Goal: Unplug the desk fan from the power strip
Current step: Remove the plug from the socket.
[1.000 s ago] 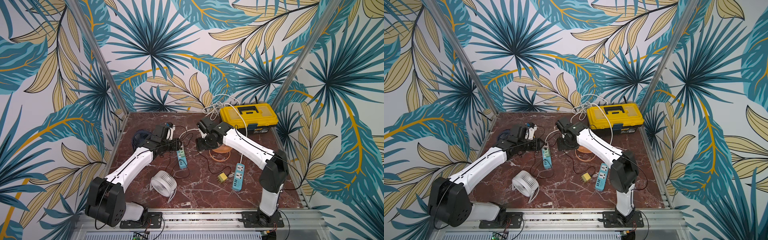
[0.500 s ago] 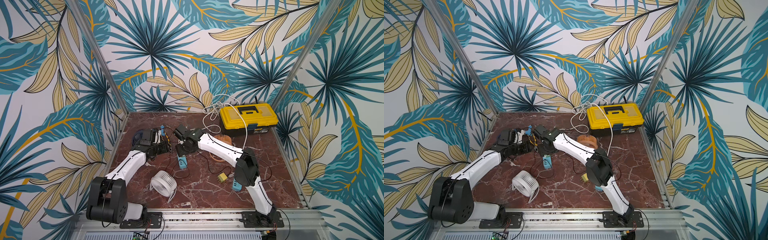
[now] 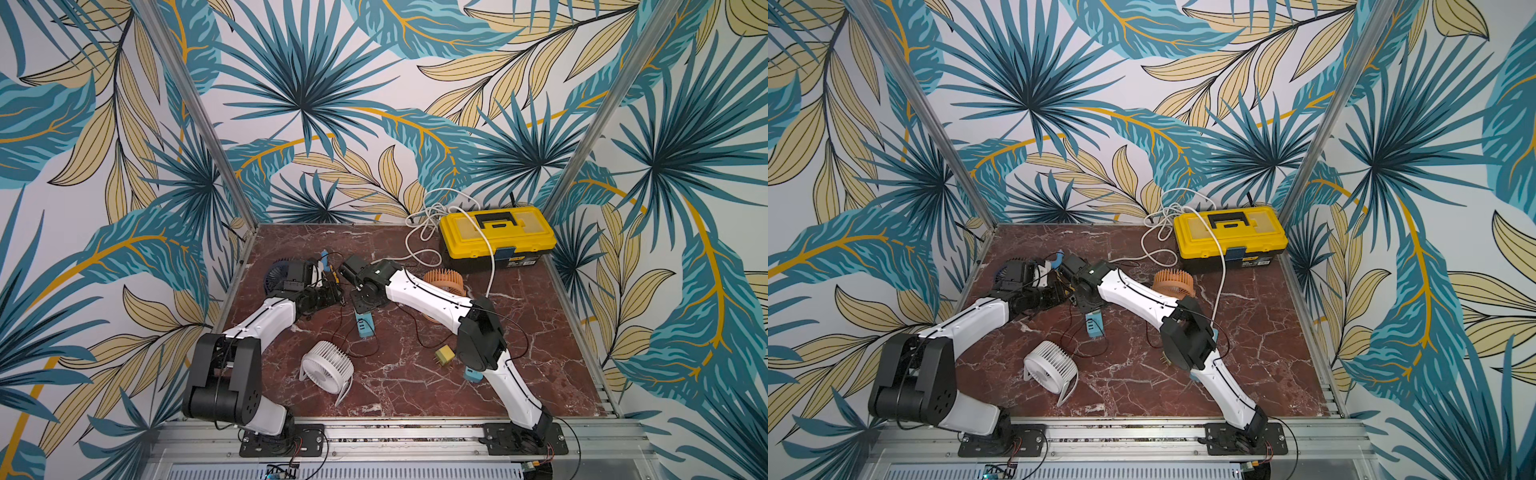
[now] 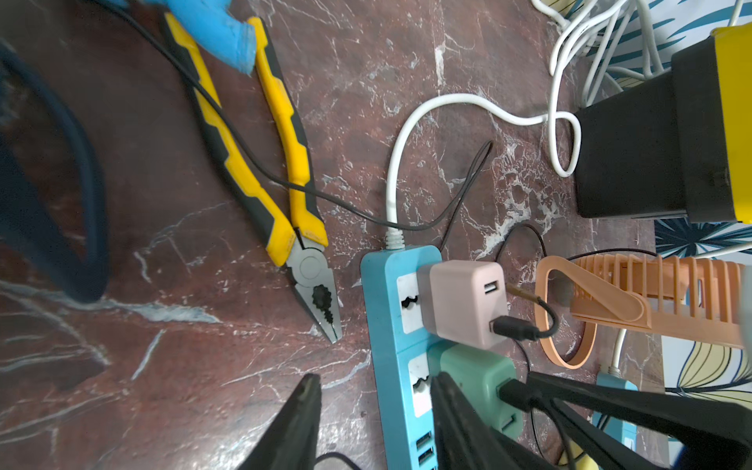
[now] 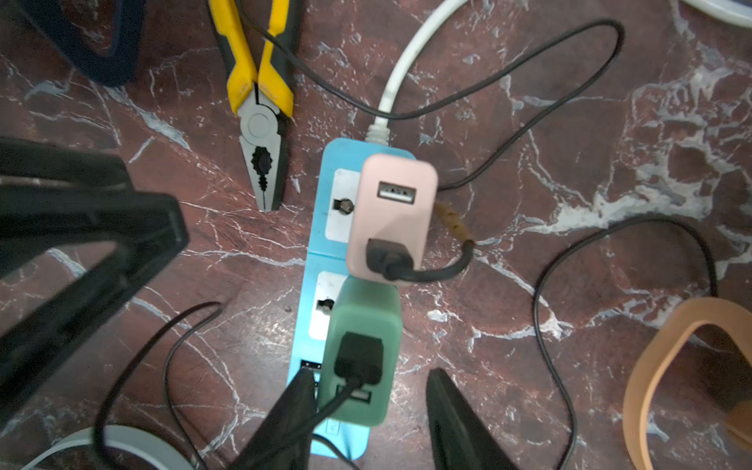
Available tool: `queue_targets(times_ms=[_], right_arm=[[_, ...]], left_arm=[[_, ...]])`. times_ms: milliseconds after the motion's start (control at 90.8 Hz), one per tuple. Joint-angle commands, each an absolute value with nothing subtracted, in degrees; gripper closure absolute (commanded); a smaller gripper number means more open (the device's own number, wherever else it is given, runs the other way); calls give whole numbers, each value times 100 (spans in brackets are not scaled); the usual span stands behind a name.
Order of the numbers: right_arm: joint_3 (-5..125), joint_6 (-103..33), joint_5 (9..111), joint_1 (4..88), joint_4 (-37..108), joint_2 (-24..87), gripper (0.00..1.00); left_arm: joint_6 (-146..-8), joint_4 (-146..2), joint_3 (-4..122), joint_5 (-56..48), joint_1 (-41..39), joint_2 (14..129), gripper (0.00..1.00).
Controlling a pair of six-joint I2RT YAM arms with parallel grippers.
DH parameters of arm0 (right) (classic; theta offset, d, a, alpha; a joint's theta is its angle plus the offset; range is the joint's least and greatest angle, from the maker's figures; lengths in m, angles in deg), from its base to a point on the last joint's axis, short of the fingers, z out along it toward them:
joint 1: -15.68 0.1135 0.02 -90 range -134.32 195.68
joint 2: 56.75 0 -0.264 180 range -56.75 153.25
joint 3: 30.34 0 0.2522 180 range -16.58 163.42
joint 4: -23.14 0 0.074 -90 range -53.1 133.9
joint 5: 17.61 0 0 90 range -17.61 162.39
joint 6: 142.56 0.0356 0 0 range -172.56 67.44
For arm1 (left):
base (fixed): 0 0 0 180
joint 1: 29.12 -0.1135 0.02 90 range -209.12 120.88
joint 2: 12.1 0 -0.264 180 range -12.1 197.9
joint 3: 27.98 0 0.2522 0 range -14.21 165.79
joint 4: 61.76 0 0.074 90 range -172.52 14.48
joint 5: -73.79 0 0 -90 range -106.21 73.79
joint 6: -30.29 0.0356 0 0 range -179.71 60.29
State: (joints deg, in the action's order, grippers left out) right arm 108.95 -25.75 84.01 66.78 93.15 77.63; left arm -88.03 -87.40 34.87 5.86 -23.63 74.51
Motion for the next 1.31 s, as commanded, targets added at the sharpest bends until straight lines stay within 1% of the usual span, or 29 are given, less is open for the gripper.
queue_targets(times_ms=[0,165,386,639,672,771,1068,1300], right_arm=[[11031,-2563,8529,6712,9471,8008,55],[11068,-2561,8424,6710,9400,8113,63],[11094,-2576,8361,6711,9401,8201,64],[11086,-2568,8363,6716,9349,8204,83],[11085,-2563,8363,6713,9335,8203,85],[11079,-2550,8376,6712,9331,8194,85],[11050,-2508,8360,6712,9291,8187,86],[10862,-2471,8196,6702,9098,8083,88]], left_arm=[[-8875,-8527,3464,736,-2412,7556,52],[-8948,-8494,3483,835,-2412,7685,52],[-8957,-8516,3492,872,-2409,7828,52],[-9052,-8390,3471,944,-2223,8108,52],[-9036,-8394,3486,948,-2196,8142,52],[-8982,-8492,3595,939,-2102,8277,54],[-8991,-8487,3924,987,-1838,8819,54],[-9023,-8532,3933,860,-1787,8973,54]])
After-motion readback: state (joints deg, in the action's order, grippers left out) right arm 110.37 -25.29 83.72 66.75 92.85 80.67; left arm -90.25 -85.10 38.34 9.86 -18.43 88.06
